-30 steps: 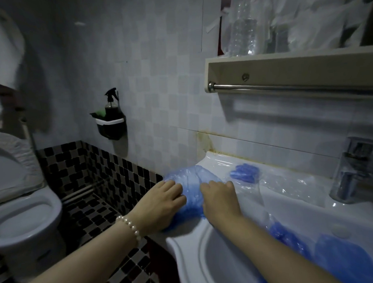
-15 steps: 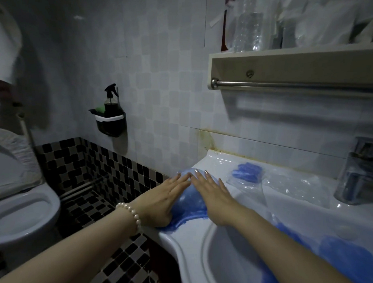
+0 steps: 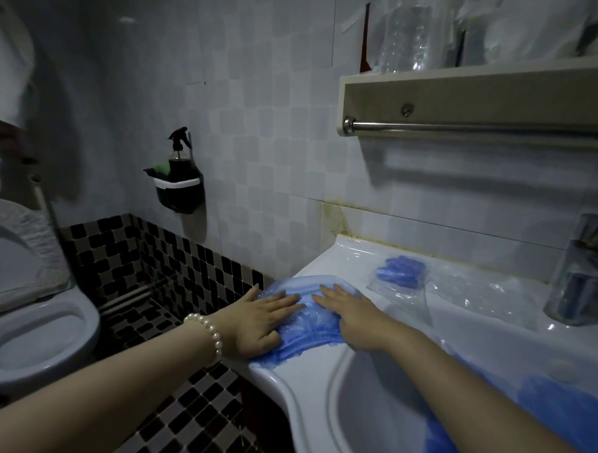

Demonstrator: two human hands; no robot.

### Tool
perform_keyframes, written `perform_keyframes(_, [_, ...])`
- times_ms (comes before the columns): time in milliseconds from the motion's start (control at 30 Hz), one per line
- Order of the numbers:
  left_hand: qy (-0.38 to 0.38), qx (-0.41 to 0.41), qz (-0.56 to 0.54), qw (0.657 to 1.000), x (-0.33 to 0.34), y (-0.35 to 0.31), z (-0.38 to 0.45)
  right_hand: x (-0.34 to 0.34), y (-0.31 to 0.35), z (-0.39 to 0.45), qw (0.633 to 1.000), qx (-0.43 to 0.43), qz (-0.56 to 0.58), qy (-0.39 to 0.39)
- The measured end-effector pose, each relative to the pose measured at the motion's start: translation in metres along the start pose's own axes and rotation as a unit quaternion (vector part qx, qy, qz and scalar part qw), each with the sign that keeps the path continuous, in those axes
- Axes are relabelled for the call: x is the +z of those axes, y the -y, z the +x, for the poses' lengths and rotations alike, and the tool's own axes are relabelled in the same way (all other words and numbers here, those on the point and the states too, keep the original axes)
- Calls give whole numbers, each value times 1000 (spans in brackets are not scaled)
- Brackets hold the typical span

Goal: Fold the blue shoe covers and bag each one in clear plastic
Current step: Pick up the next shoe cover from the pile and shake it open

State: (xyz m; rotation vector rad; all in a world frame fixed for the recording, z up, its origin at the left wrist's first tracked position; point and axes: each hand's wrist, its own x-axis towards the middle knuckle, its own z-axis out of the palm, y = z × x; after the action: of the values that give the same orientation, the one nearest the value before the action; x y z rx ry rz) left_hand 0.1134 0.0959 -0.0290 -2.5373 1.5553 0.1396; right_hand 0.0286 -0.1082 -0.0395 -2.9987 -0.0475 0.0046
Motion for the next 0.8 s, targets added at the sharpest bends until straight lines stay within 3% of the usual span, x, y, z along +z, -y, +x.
perform_keyframes(100, [-8,-19,30,999,-2,-9,-4,4,-1,-7,989,-32,-21,-141])
perform_keyframes(200, [-2,-74,14,997,-11,-24,-12,4,-8,-11,941,-74,-77,-320])
perform_keyframes(300, [-11,-128,57,990,-21,-39,-22,-14,4,-19,916,-72,13,-395])
perform_keyframes(333, [-24,-144,71,987,-24,-46,-25,-23,11,-23,920,-90,55,-378])
perform_keyframes(433, [-108,-166,78,977,-31,-60,-29,-35,25,-37,957,-130,175,-192])
perform_keyframes(533, [-222,-83,-11,971,-35,-51,-37,-23,21,-45,972,-143,123,-139])
perform_keyframes(633, [-168,-2,-150,974,-28,-35,-50,-12,9,-51,978,-137,112,-109])
perform_keyframes(733, [-69,14,-143,987,-20,-38,-59,-10,9,-60,984,-108,135,-30])
perform_keyframes(800, [-67,15,-118,991,-15,-41,-60,-8,11,-62,985,-100,139,1])
